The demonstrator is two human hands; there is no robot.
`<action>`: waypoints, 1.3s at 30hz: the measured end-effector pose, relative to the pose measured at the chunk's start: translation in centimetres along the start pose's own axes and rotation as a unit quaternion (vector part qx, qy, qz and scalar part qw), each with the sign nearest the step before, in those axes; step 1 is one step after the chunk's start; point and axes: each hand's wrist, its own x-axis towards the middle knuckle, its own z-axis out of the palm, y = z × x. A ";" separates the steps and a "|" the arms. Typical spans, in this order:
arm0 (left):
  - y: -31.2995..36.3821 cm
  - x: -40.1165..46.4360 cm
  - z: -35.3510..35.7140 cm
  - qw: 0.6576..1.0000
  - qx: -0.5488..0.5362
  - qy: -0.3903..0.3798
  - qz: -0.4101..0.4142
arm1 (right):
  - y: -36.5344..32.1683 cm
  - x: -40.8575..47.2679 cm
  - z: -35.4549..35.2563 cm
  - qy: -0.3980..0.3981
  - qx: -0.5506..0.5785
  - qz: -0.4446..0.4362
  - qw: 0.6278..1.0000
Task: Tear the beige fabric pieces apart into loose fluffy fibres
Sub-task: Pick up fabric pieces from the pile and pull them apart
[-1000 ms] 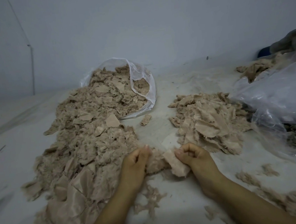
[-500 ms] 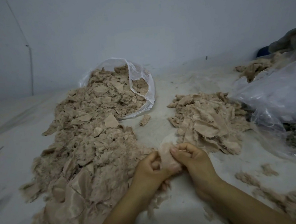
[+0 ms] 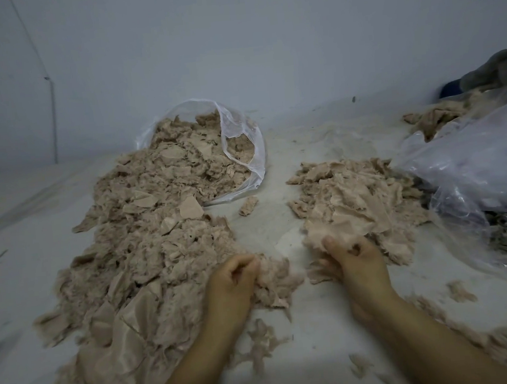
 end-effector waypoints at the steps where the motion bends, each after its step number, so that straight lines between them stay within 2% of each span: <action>1: 0.0 -0.1 -0.1 0.996 0.084 -0.029 0.021 | 0.1 0.4 -0.3 0.013 -0.048 -0.012 0.999; 3: -1.0 -0.4 0.2 0.953 0.277 -0.114 0.053 | 0.3 0.5 -0.7 0.026 -0.234 -0.059 0.970; 4: -1.5 -0.4 0.4 0.936 0.319 -0.129 0.070 | 0.4 0.2 -0.7 0.015 -0.305 -0.104 0.947; 6: -1.3 -0.4 0.5 0.946 0.294 -0.088 0.102 | 0.4 -0.5 -0.4 -0.059 -0.360 -0.190 0.912; 8: -1.1 -0.2 0.2 0.973 0.204 -0.047 0.096 | 0.8 -1.0 0.0 -0.156 -0.388 -0.207 0.884; 10: -0.8 -0.1 0.0 0.988 0.124 -0.052 0.077 | 1.4 -1.4 0.2 -0.212 -0.407 -0.212 0.863; 11: -0.5 -0.2 0.1 0.989 0.109 -0.059 0.077 | 1.4 -1.6 0.4 -0.223 -0.395 -0.211 0.866; 15: 0.4 -0.7 0.4 0.989 0.085 -0.085 0.091 | 1.4 -1.7 0.5 -0.222 -0.280 -0.133 0.924; 18: 0.4 -0.9 0.4 0.988 0.002 -0.151 0.000 | 1.3 -1.7 0.6 -0.242 -0.229 -0.072 0.940; 20: 0.1 -0.6 0.6 0.993 0.034 -0.113 0.012 | 1.2 -1.7 0.5 -0.250 -0.181 -0.031 0.951; 23: 0.1 -0.1 0.3 0.997 -0.014 -0.070 0.015 | 0.9 -1.7 0.4 -0.232 -0.134 -0.010 0.963; 28: -0.3 -0.1 0.2 0.996 0.003 -0.090 0.022 | 1.3 -1.7 0.4 -0.264 -0.163 -0.044 0.950; 31: -0.1 -0.4 0.5 0.993 0.006 -0.117 0.026 | 1.2 -1.9 0.7 -0.252 -0.185 -0.061 0.948; 35: 0.2 -0.3 0.4 0.995 0.003 -0.101 0.019 | 1.0 -1.7 0.5 -0.239 -0.177 -0.062 0.953; 39: -0.2 -0.3 0.6 0.994 0.030 -0.098 0.033 | 1.1 -2.4 0.7 -0.319 -0.201 -0.061 0.924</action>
